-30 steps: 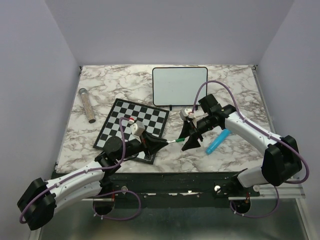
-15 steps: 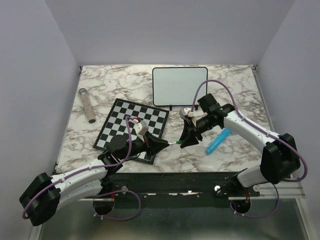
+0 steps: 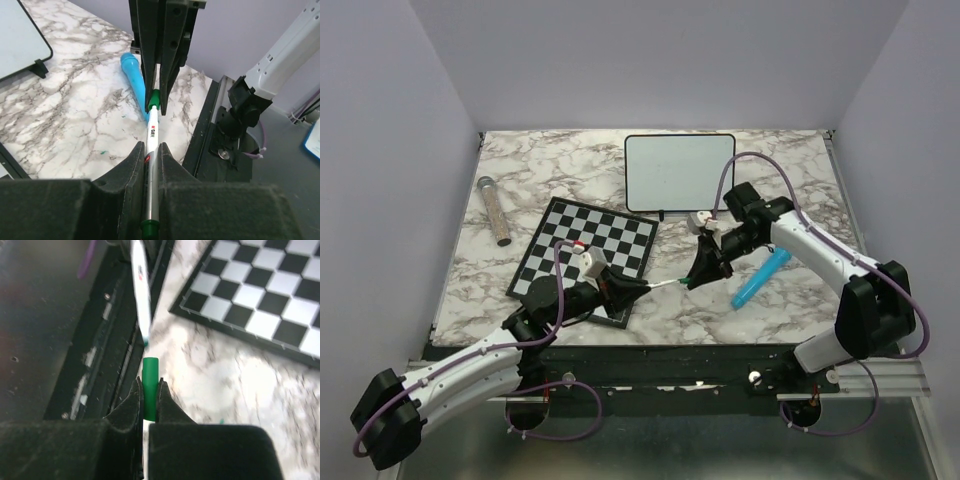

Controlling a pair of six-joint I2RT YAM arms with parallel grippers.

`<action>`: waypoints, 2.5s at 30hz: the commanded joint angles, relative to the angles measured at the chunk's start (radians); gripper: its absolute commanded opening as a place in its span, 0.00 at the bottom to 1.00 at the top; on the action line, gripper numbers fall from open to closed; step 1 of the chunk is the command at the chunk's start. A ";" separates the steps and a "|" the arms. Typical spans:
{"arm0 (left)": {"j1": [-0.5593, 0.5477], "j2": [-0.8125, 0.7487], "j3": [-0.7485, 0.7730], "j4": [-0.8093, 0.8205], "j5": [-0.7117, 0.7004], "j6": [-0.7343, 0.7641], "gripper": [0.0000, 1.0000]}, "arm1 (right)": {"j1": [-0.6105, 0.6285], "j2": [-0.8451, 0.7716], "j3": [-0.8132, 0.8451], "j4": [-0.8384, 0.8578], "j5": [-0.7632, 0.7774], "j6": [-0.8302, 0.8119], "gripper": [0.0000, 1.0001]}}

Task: Write a sentence on the whiteboard
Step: Open the pen cap of the whiteboard marker, then put down the pen cap at the center of the board, then pick up the whiteboard from the whiteboard stand.

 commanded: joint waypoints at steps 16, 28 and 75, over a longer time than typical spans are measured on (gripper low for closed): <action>0.004 -0.191 0.002 -0.265 -0.491 -0.071 0.00 | -0.206 0.116 -0.117 0.352 0.679 0.294 0.11; 0.007 -0.306 -0.067 -0.314 -0.552 -0.139 0.00 | -0.244 0.181 -0.096 0.331 0.742 0.328 0.34; 0.015 -0.171 0.026 -0.303 -0.546 -0.082 0.00 | -0.529 0.905 0.950 0.592 0.004 1.171 0.78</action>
